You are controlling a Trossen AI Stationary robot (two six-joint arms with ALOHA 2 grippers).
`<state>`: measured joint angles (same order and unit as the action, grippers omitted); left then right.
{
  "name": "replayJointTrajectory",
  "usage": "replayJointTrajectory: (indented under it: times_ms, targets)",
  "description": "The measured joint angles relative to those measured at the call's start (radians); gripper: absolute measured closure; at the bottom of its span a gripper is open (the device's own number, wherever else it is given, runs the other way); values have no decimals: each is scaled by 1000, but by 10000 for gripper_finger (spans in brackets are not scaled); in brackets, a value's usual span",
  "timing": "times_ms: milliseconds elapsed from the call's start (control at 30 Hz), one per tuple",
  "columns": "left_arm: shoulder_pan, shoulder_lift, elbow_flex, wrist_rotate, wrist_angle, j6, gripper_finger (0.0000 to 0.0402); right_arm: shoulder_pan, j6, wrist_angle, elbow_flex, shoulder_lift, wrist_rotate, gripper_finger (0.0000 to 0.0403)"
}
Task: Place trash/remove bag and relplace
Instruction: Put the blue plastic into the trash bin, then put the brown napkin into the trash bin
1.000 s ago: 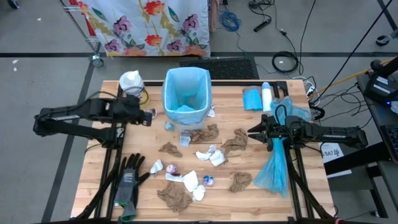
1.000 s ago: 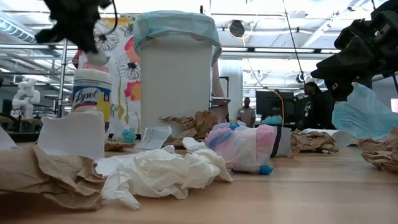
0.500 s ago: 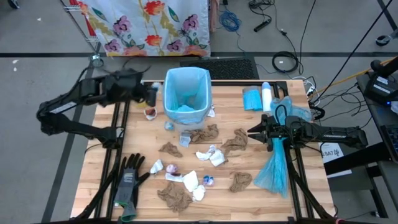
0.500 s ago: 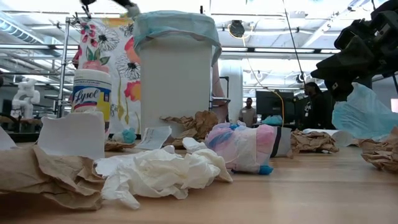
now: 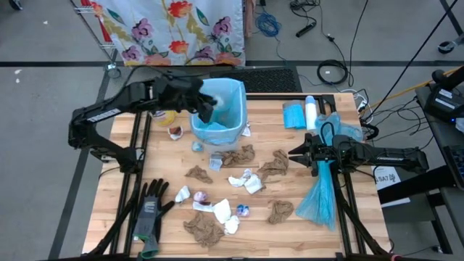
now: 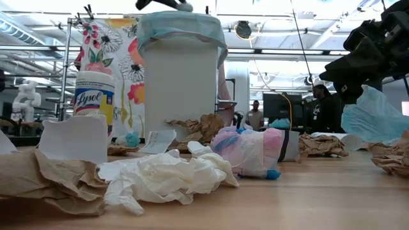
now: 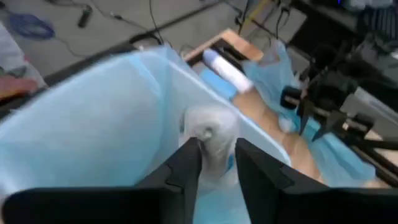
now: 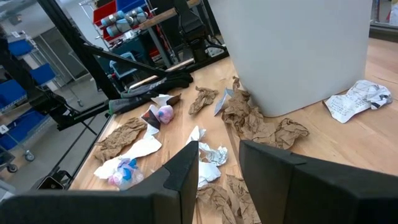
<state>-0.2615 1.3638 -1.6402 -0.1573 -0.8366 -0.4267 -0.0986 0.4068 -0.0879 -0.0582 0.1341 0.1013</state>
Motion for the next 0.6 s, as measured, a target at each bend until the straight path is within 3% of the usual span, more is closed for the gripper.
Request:
replayJointTrajectory:
  times_ms: [167, 400, 600]
  targets:
    - [-1, 15, 0, -1, -10, 48, 255, 0, 0, 0, 0, 0, 0, 293]
    - [2, -45, 1, 10, -55, 8, 247, 0, 0, 0, 0, 0, 0, 293]
    - [33, -167, 0, -104, -309, -118, 247, 0, 0, 0, 0, 0, 0, 293]
